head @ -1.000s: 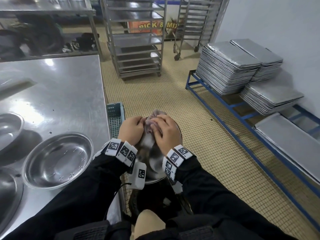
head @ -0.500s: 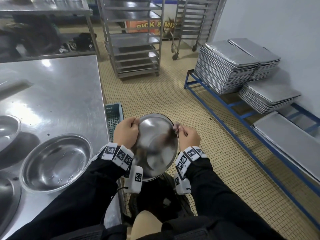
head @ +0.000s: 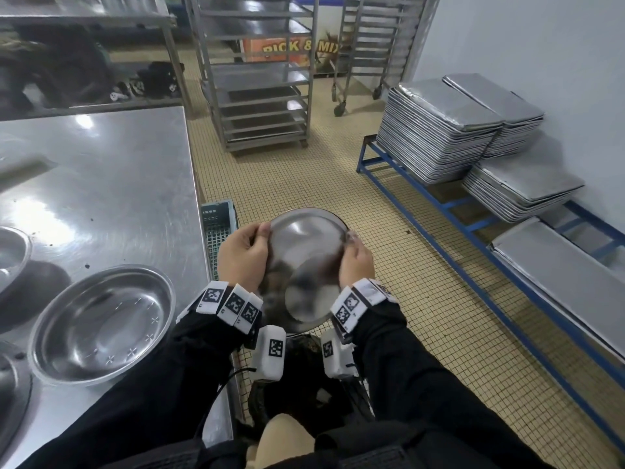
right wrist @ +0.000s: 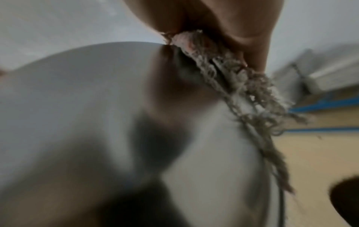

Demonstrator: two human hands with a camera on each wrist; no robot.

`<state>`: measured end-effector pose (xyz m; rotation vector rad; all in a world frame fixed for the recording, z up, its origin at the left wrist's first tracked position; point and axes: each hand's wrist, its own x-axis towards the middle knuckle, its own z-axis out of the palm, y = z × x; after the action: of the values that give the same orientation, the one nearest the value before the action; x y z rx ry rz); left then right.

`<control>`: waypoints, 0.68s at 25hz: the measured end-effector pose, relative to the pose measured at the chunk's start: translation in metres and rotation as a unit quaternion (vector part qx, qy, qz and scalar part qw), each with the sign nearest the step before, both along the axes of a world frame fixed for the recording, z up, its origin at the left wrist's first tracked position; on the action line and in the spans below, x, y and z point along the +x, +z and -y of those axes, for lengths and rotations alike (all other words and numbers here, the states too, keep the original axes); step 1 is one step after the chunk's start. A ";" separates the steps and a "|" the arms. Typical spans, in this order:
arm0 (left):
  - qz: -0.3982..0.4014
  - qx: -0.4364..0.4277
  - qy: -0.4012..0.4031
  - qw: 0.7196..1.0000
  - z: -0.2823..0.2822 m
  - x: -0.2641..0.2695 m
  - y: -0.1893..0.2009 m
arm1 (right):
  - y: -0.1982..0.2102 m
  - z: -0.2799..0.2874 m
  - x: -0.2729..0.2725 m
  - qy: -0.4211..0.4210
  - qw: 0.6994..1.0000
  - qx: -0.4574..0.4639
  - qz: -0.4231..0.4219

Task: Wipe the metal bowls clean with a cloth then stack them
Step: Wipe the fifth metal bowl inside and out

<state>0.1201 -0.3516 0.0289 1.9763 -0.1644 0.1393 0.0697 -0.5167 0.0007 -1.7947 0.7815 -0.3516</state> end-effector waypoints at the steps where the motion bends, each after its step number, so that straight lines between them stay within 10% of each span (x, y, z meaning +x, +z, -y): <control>1: -0.013 -0.028 0.004 1.000 -0.001 0.002 -0.003 | -0.006 0.007 -0.005 -0.020 0.999 0.049 0.001; 7: -0.076 -0.083 -0.011 0.994 -0.010 0.005 -0.018 | -0.013 0.030 -0.015 -0.042 0.995 0.095 0.010; 17: -0.148 -0.005 -0.126 0.981 -0.004 -0.001 -0.003 | -0.018 0.038 -0.005 0.034 0.988 -0.145 0.026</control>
<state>0.1192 -0.3472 0.0260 1.9219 -0.2163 -0.3168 0.0644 -0.5546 -0.0172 -2.0698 0.6551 -0.4859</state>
